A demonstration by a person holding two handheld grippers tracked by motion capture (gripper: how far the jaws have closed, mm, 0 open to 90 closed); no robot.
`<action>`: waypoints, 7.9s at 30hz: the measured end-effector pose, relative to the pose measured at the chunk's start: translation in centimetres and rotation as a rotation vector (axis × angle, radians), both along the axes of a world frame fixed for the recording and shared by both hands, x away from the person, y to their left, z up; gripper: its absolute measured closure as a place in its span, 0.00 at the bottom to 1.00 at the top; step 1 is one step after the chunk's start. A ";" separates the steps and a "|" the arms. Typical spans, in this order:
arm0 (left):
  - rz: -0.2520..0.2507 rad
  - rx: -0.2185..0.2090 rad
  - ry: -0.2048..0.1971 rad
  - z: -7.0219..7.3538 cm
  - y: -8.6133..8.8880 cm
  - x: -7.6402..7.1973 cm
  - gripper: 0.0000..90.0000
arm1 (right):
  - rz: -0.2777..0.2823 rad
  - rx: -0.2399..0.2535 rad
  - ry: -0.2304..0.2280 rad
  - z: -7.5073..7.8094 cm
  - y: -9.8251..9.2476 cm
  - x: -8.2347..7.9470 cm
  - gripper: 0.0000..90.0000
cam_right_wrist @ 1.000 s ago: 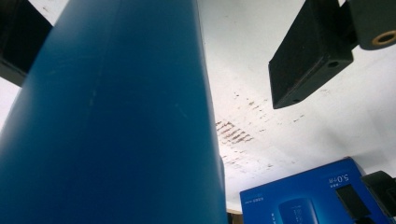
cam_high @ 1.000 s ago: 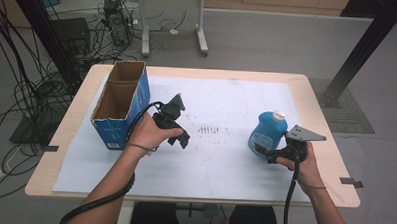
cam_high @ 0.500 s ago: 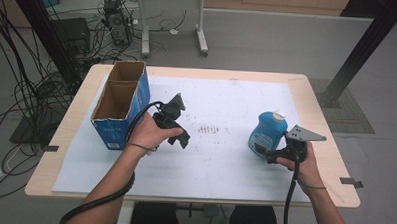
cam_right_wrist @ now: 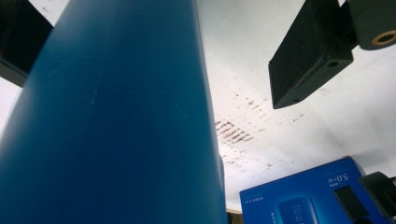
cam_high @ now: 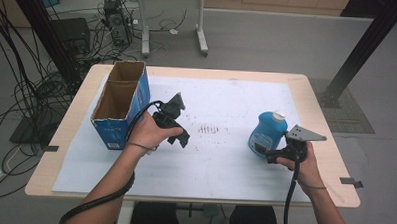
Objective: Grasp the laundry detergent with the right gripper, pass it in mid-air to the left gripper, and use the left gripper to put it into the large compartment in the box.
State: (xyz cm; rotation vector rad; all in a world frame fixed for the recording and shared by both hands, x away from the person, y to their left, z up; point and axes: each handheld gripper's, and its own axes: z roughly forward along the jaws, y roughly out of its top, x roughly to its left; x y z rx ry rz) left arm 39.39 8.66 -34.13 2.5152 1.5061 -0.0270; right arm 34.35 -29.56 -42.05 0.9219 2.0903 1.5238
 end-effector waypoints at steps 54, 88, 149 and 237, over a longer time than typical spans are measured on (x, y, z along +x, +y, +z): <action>-0.006 -0.015 0.005 0.2 -0.1 -0.1 0.11 | 0.007 0.019 -0.004 0.0 0.3 0.1 0.10; -0.012 -0.023 0.008 0.0 -0.4 0.0 0.11 | -0.039 0.035 -0.015 -0.3 0.0 0.4 0.34; -0.016 -0.023 0.001 0.2 -0.3 -0.1 0.11 | -0.057 0.006 -0.052 -0.1 -0.2 0.4 0.49; -0.070 -0.038 -0.049 2.2 1.0 -0.5 0.11 | -0.016 -0.010 0.002 0.6 -0.7 1.2 0.50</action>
